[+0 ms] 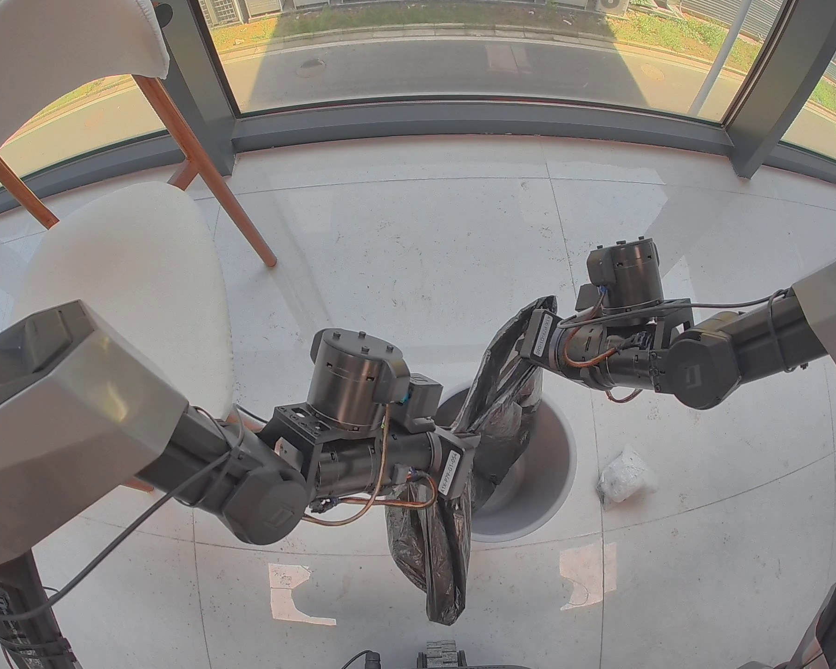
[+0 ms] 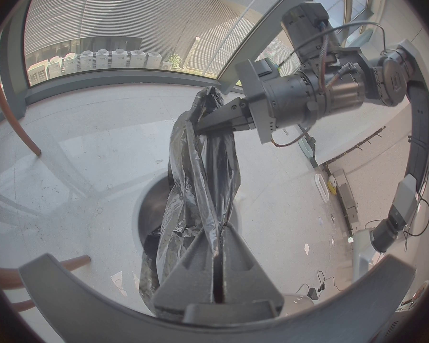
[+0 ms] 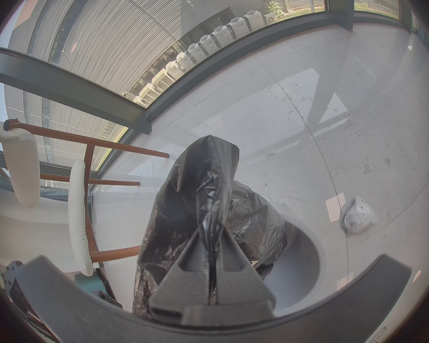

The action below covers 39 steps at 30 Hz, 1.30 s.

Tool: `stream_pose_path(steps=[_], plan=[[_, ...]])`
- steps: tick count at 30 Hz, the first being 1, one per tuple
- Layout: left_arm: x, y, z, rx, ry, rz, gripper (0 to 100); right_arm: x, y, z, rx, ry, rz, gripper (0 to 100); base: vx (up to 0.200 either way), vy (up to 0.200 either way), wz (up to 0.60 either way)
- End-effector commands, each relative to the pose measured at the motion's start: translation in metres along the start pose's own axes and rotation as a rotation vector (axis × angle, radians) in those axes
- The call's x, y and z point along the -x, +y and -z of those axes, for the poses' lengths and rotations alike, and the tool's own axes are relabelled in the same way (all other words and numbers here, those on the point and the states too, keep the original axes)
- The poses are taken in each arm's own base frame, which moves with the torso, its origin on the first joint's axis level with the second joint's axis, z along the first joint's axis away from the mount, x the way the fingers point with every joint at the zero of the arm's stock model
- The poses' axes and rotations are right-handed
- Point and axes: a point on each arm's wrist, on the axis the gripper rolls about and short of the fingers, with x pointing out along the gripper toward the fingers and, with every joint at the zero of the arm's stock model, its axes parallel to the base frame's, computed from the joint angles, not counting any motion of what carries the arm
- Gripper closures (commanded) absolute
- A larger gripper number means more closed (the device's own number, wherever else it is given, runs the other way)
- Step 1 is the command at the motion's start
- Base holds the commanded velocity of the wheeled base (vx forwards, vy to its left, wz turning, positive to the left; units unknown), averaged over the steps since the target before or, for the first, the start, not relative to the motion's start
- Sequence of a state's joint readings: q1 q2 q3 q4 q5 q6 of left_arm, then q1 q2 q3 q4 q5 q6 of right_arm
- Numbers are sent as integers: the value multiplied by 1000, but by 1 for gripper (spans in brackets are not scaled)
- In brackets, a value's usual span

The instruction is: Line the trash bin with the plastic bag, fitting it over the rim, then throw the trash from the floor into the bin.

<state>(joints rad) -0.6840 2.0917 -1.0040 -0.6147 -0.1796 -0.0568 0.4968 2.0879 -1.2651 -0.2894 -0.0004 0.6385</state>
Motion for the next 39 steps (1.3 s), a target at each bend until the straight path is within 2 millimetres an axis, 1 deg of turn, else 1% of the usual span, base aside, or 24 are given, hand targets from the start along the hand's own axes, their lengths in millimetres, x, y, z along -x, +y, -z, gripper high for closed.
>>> stream_pose_path(steps=[1,3,4,5,6,8,9,14,17,19,22,29,30,35,39], plan=[[-15,18,0,16,-20,-29,100,-15,-2,3,0,13,7,100,0,0,0],[-17,23,-2,21,-31,-39,100,-17,-2,3,1,12,5,100,0,0,0],[-19,28,-7,25,-46,-48,100,-20,-1,5,3,16,2,100,0,0,0],[-19,28,-7,25,-46,-48,100,-20,-1,5,3,16,2,100,0,0,0],[-18,30,-12,26,-62,-53,100,-24,1,9,8,25,-2,100,0,0,0],[-19,31,-12,26,-62,-54,100,-26,5,11,12,29,-10,100,0,0,0],[-18,35,-12,30,-65,-61,100,-29,9,13,16,29,-21,100,0,0,0],[-16,39,-12,35,-64,-47,100,-38,23,13,20,18,-58,100,0,0,0],[-13,49,-10,47,-59,-60,100,-43,25,12,23,11,-63,100,0,0,0],[-13,51,-10,50,-58,-66,100,-46,25,13,21,11,-63,100,0,0,0],[-10,62,-10,59,-65,-91,100,-47,26,11,21,7,-68,100,0,0,0],[-9,63,-11,60,-65,-92,100,-49,27,10,22,-3,-74,100,0,0,0],[-9,63,-11,60,-65,-92,0,-49,28,10,21,-5,-77,100,0,0,0],[-10,63,-14,54,-83,-93,0,-48,30,7,23,-10,-81,100,0,0,0],[-9,63,-14,53,-83,-95,0,-46,27,6,18,-8,-75,100,0,0,0]])
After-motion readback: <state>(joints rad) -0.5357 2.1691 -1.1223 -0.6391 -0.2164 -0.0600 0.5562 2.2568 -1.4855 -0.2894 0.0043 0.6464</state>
